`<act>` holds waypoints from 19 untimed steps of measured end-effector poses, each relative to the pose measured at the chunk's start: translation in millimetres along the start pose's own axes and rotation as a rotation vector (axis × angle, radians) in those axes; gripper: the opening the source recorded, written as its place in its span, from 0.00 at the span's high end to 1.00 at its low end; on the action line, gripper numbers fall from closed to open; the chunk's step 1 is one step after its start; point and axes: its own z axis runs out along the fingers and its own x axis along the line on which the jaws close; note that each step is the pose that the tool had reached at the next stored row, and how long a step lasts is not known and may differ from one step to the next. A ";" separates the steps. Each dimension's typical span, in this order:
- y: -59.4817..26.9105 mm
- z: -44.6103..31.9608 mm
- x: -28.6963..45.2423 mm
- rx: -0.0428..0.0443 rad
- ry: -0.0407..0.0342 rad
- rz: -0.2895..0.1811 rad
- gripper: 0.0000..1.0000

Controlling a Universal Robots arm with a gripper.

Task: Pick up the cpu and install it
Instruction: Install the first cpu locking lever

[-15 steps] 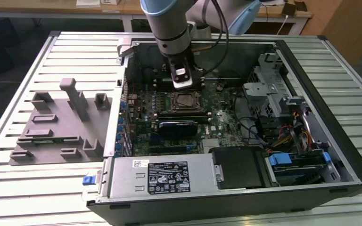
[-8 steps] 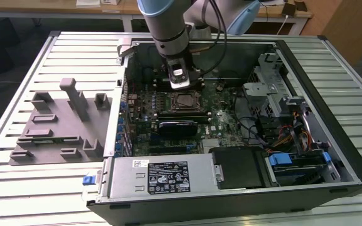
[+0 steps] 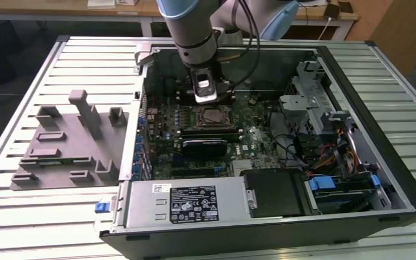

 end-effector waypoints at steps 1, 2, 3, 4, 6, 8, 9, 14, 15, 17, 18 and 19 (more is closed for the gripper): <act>-0.1 0.2 0.0 0.0005 -0.0008 0.002 0.89; -0.1 0.5 0.1 0.0008 -0.0012 0.004 0.89; -0.2 0.6 0.1 0.0011 -0.0014 0.004 0.89; -0.2 0.7 0.2 0.0012 -0.0015 0.004 0.89; -0.2 1.0 0.2 0.0011 -0.0015 0.005 0.89; -0.3 1.2 0.2 0.0012 -0.0015 0.005 0.89; -0.3 1.3 0.2 0.0013 -0.0015 0.005 0.89; 0.1 2.0 -0.5 0.0008 -0.0016 0.005 0.89; 0.1 2.0 -0.5 0.0008 -0.0016 0.005 0.89; 0.4 1.1 -0.7 0.0005 -0.0017 0.005 0.89; 2.0 -5.5 -2.0 0.0006 -0.0016 0.005 0.89; 2.5 -7.6 -2.4 0.0008 -0.0016 0.005 0.89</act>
